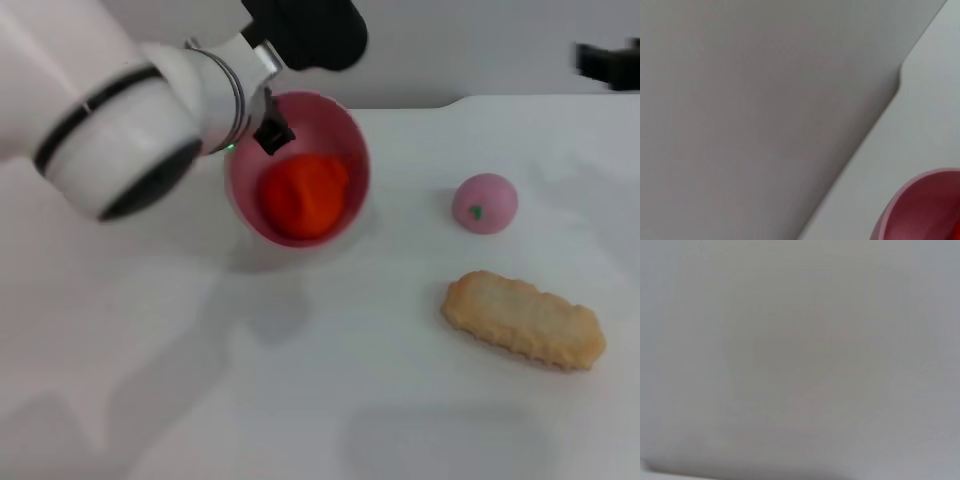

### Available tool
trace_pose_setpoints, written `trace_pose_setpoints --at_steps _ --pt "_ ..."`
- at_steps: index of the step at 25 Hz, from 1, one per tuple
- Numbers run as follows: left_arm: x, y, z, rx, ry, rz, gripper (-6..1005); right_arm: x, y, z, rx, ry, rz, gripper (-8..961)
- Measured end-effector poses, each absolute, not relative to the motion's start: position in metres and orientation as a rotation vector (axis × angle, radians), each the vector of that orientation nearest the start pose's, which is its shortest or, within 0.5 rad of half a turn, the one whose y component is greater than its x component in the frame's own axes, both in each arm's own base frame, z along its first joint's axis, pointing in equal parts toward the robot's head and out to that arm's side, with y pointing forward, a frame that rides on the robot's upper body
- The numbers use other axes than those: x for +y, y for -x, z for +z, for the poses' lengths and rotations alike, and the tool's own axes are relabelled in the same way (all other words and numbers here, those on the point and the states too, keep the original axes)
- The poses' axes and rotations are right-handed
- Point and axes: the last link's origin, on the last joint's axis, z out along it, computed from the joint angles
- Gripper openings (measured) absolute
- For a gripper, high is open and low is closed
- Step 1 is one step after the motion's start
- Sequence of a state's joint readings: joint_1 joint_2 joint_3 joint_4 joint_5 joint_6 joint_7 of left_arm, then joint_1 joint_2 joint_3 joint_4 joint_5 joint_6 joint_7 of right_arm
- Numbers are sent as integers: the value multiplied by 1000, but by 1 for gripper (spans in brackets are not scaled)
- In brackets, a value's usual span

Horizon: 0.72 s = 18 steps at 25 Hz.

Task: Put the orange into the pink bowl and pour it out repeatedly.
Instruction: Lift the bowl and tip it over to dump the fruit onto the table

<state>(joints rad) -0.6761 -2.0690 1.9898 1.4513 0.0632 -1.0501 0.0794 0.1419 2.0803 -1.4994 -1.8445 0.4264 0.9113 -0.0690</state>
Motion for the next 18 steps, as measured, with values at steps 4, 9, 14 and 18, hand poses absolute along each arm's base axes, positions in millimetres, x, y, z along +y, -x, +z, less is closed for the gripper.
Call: trace_pose_setpoints --at_steps 4,9,14,18 --pt "378 85 -60 108 2097 465 44 337 -209 101 1023 1775 254 599" --pt "357 79 -82 361 2070 515 46 335 -223 98 1071 1761 228 600" --pt "336 79 -97 640 1970 577 47 336 -223 91 1078 1783 216 602" --pt "325 76 -100 832 1849 611 48 338 -220 88 1069 1798 216 604"
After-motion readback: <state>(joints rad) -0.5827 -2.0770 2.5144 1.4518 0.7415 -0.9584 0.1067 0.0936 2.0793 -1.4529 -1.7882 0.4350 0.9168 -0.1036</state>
